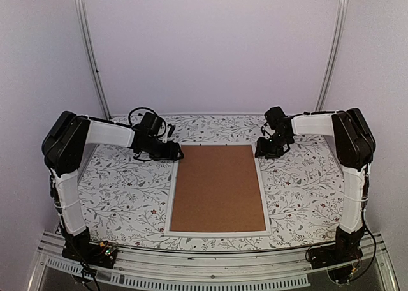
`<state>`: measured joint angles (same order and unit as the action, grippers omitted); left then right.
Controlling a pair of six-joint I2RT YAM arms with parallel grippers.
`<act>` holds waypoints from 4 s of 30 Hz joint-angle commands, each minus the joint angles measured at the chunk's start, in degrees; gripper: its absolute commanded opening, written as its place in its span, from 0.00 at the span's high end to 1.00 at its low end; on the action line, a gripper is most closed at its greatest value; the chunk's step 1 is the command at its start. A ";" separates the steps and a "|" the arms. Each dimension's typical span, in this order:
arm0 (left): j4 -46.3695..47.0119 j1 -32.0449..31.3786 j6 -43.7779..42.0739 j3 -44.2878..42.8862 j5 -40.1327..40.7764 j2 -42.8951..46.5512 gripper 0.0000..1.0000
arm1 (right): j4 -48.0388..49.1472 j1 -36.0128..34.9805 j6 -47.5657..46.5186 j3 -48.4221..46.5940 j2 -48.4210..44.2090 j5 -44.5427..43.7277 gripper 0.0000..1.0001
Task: Put the photo into the frame
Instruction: Press the fastener onto the backboard.
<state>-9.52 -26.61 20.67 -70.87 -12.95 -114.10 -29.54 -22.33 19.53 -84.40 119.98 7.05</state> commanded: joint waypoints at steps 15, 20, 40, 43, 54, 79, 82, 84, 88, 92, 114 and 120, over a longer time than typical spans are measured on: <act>2.70 -1.38 0.82 0.60 -0.50 -2.06 0.32 | -1.66 -1.13 -0.37 -0.55 1.24 0.74 0.55; 3.22 -2.02 1.21 1.14 -0.26 -2.44 0.33 | -1.45 -2.05 -0.06 -0.25 1.26 1.11 0.55; 5.72 -4.74 2.75 4.30 0.02 -3.26 0.36 | -0.08 -4.99 2.13 2.37 2.09 -1.96 0.55; 5.74 -5.10 2.85 4.50 0.30 -3.12 0.36 | 0.21 -5.53 2.47 2.69 2.18 -2.66 0.55; 5.20 -5.72 2.82 4.73 1.59 -2.36 0.36 | 1.96 -6.42 3.04 4.07 1.22 -1.94 0.55; 5.57 -7.64 7.22 8.25 0.94 1.93 0.38 | -8.38 -4.43 -0.10 -2.43 -3.75 -9.88 0.57; 6.14 -8.71 8.35 9.51 1.23 3.07 0.38 | -9.47 -4.44 -0.40 -2.77 -3.41 -10.35 0.59; 6.32 -9.35 9.03 10.04 1.26 3.39 0.38 | -9.98 -4.47 -0.62 -2.74 -3.05 -10.57 0.59; 6.90 -10.57 10.25 10.96 1.32 3.81 0.39 | -10.82 -4.47 -0.88 -2.61 -2.50 -11.71 0.59; 6.97 -11.00 10.96 11.85 2.07 4.60 0.38 | -11.21 -4.40 -0.76 -2.06 -2.72 -13.24 0.59; 6.84 -11.03 10.03 11.64 2.62 3.90 0.37 | -11.80 -4.13 -1.71 -2.22 -0.64 -14.58 0.59; 6.63 -11.01 9.79 11.37 2.62 3.83 0.37 | -11.72 -4.15 -1.84 -2.73 0.18 -14.38 0.58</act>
<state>-1.08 -36.71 30.89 -59.83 -9.80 -110.08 -40.80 -26.83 18.17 -85.93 118.48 -6.98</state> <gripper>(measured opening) 0.635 0.415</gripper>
